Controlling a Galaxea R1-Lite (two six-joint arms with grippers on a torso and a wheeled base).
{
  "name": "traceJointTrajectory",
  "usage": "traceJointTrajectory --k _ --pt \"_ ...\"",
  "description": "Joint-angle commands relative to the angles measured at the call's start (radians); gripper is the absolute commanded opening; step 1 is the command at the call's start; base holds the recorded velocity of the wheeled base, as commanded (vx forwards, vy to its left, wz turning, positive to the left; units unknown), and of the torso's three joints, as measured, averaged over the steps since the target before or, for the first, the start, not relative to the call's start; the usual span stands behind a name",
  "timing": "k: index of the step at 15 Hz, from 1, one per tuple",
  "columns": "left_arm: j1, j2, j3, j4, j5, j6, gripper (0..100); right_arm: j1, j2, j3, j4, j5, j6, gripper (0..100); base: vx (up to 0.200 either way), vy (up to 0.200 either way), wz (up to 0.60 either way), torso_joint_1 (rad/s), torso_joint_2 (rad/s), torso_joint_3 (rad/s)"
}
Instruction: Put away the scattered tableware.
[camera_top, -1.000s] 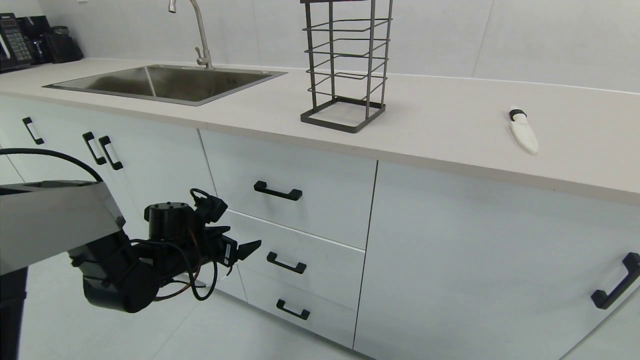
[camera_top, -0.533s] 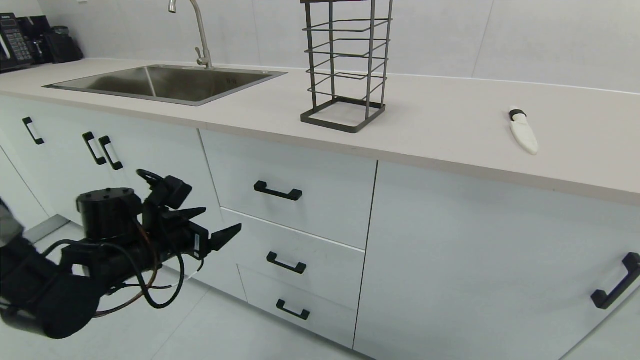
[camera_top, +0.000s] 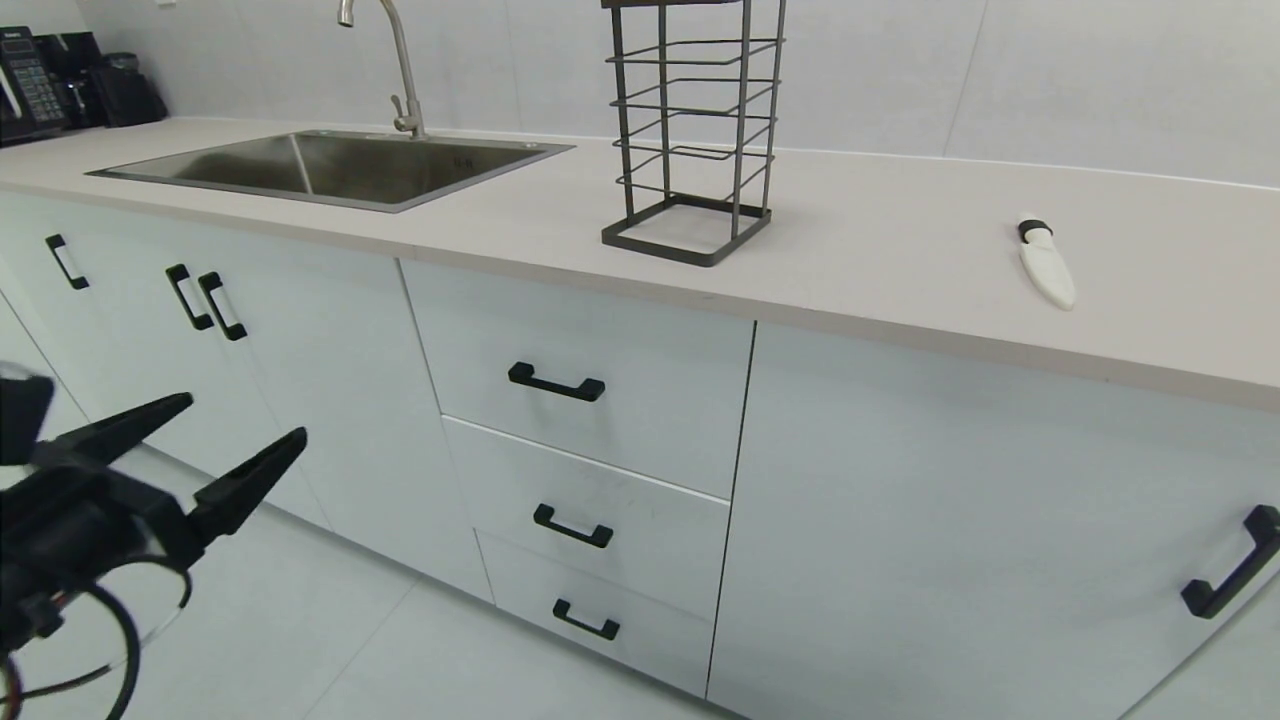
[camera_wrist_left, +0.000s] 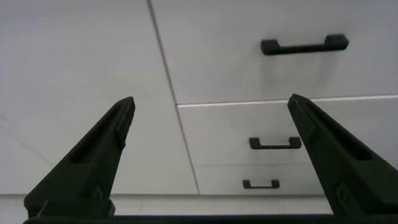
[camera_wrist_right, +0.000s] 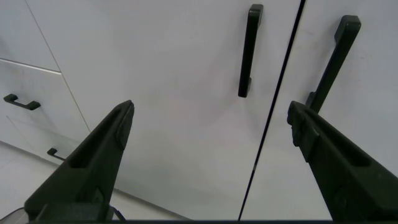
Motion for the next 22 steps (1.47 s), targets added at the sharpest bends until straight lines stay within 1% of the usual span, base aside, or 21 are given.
traceJointTrajectory --k 1,2,3,5,6,7,8,9,12,13,14,15,16,17,18,19,20,21,22 --pt "0.048 -0.270 0.120 0.002 0.003 -0.059 100 0.001 0.001 0.000 0.000 0.000 0.000 100 0.000 0.000 0.00 0.000 0.00 0.000" --pt "0.048 -0.273 0.120 0.002 0.001 -0.062 100 0.001 0.001 0.000 0.000 0.000 0.000 100 0.000 0.000 0.00 0.000 0.00 0.000" --pt "0.043 -0.353 0.151 0.003 0.000 -0.134 100 0.001 0.001 0.001 0.000 0.000 0.000 100 0.000 0.000 0.00 0.000 0.00 0.000" --pt "0.042 -0.497 0.151 0.063 -0.002 -0.175 100 0.001 0.001 0.000 0.000 0.000 0.000 100 0.000 0.000 0.00 0.000 0.00 0.000" --pt "0.031 -0.569 0.151 0.109 -0.009 -0.182 100 0.001 0.001 0.000 0.000 0.000 0.000 100 0.000 0.000 0.00 0.000 0.00 0.000" --pt "0.017 -0.610 0.151 0.140 -0.020 -0.180 100 0.001 0.001 0.000 0.000 0.000 0.000 100 0.000 0.000 0.00 0.000 0.00 0.000" --pt "-0.026 -0.741 0.151 0.230 -0.063 -0.175 100 0.001 0.001 0.001 0.000 0.000 0.000 100 0.000 0.000 0.00 0.000 0.00 0.000" --pt "-0.041 -0.805 0.148 0.286 -0.069 -0.174 100 0.001 0.001 0.001 0.000 0.000 0.000 100 0.000 0.000 0.00 0.000 0.00 0.000" --pt "-0.127 -0.983 0.149 0.441 -0.069 -0.152 100 0.001 0.001 0.000 0.000 0.000 0.000 100 0.000 0.000 0.00 0.000 0.00 0.000" --pt "-0.130 -1.052 0.149 0.508 -0.069 -0.149 100 0.001 0.001 0.000 0.000 0.000 0.000 100 0.000 0.000 0.00 0.000 0.00 0.000" --pt "-0.124 -1.134 0.151 0.605 -0.069 -0.148 100 0.001 0.001 0.000 0.000 0.000 0.000 100 0.000 0.000 0.00 0.000 0.00 0.000" --pt "-0.112 -1.150 0.151 0.651 -0.065 -0.145 100 0.001 0.001 0.000 0.000 0.000 0.000 100 0.000 0.000 0.00 0.000 0.00 0.000" --pt "-0.107 -1.150 0.151 0.646 -0.063 -0.148 100 0.001 0.001 0.000 0.000 0.000 0.000 100 0.000 0.000 0.00 0.000 0.00 0.000" --pt "-0.089 -1.178 0.151 0.694 -0.055 -0.151 100 0.001 0.001 0.000 0.000 0.000 0.000 100 0.000 0.000 0.00 0.000 0.00 0.000" --pt "-0.076 -1.210 0.149 0.790 -0.032 -0.140 100 0.001 0.001 0.000 0.000 0.000 0.000 100 0.000 0.000 0.00 0.000 0.00 0.000" --pt "-0.076 -1.210 0.149 0.864 0.020 -0.108 100 0.001 0.001 0.001 0.000 0.002 0.000 100 0.000 0.000 0.00 0.000 0.00 0.000" --pt "-0.076 -1.210 0.151 0.948 0.139 -0.088 100 0.001 0.001 0.000 0.000 0.000 0.000 100 0.000 0.000 0.00 0.000 0.00 0.000" --pt "-0.076 -1.210 0.151 1.004 0.170 -0.086 100 0.001 0.001 0.000 0.000 0.000 0.000 100 0.000 0.000 0.00 0.000 0.00 0.000" --pt "-0.076 -1.210 0.149 1.011 0.195 -0.083 100 0.001 0.001 0.001 0.000 0.000 0.000 100 0.000 0.000 0.00 0.000 0.00 0.000"
